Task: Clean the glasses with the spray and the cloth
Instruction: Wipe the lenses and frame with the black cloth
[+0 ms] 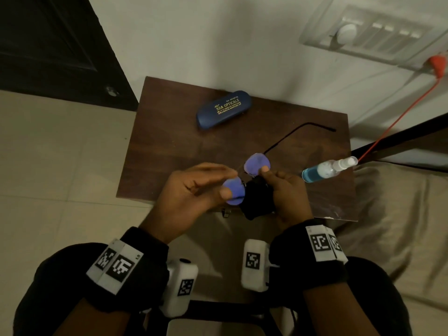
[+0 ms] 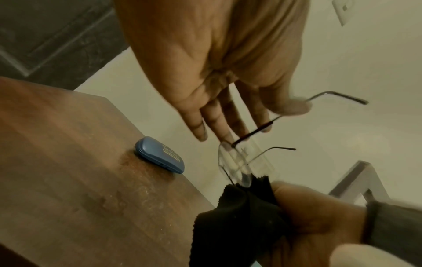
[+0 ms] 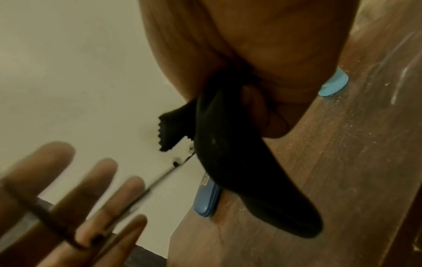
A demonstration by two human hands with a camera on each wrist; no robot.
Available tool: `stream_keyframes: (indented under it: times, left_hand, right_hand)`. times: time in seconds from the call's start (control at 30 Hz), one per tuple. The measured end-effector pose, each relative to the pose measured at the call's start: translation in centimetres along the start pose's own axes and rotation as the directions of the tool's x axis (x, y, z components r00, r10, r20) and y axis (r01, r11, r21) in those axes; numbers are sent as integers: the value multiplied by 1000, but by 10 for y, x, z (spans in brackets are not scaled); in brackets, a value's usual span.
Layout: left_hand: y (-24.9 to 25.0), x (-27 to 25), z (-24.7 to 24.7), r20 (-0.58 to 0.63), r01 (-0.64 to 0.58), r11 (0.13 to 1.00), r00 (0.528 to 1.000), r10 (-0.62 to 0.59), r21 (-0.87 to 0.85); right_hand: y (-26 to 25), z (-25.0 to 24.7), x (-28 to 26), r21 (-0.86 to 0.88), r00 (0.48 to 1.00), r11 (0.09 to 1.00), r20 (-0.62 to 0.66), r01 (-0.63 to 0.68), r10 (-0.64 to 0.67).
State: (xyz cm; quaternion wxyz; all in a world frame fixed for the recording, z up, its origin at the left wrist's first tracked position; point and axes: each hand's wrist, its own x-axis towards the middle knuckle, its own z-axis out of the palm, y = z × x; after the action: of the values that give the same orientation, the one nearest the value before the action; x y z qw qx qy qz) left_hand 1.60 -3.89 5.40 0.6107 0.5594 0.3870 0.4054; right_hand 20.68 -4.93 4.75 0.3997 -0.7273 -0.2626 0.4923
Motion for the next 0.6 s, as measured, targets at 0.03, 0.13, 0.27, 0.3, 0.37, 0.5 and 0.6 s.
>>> stream_keyframes:
  times: [0.03,0.13,0.27,0.3,0.37,0.5,0.6]
  left_hand:
    - [0,2,-3,-63,39,998,997,-41,-43]
    - [-10,9,-6,-218,142,987,968,-124,68]
    - [-24,9,5,-73,207,965,978,-197,163]
    - [-24,9,7,-51,223,959,975,-217,172]
    - [-22,9,8,-34,242,957,970,-240,161]
    - [-16,12,8,-85,350,930,936,-342,112]
    - [-17,14,9,-149,467,883,878,-455,56]
  right_hand:
    - [-1,-1,0,-17,1000,1000,-3,16,-16]
    - [-6,-1,-3,-74,997,995,29,72,-70]
    - [-5,7,-8,-74,985,989,122,130,-120]
    - [-4,9,-9,-76,982,987,140,139,-128]
    - [-5,11,-10,-90,975,984,176,153,-136]
    - [-3,8,-10,-101,978,987,181,124,-104]
    - [2,3,-6,-72,993,996,103,62,-54]
